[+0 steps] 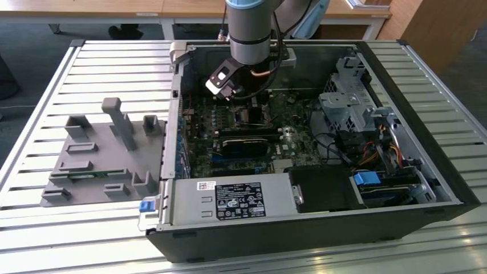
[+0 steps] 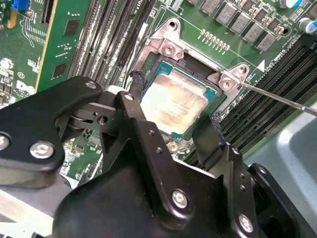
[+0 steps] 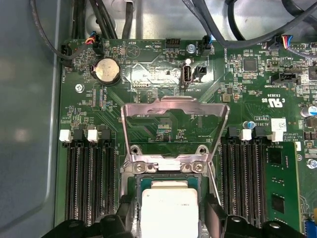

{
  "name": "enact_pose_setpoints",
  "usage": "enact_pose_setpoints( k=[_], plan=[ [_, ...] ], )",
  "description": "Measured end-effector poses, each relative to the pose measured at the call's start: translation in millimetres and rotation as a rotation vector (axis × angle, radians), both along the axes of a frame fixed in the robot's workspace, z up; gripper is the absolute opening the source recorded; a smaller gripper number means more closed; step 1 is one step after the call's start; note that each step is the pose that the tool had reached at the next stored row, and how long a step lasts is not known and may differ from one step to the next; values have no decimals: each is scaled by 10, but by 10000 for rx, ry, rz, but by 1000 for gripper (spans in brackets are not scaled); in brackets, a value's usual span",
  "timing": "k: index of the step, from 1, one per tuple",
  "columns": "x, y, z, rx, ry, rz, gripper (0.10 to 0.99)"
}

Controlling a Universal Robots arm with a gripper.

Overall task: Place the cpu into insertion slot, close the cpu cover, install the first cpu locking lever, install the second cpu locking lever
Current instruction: 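Place the cpu into insertion slot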

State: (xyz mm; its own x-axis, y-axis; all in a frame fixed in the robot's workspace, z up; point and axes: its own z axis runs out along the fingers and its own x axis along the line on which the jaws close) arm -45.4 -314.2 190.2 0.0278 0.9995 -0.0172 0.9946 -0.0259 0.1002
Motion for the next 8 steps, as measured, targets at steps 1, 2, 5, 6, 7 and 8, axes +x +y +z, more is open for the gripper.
enact_pose_setpoints(
  k=[1, 2, 5, 6, 7, 8],
  plan=[
    [0, 0, 3, -2, 2, 0, 675],
    [0, 0, 9, -2, 1, 0, 675],
    [0, 0, 41, 0, 0, 0, 675],
    [0, 0, 52, 0, 0, 0, 675],
    [0, 0, 63, 0, 0, 0, 675],
    [0, 0, 74, 0, 0, 0, 675]
  ],
)
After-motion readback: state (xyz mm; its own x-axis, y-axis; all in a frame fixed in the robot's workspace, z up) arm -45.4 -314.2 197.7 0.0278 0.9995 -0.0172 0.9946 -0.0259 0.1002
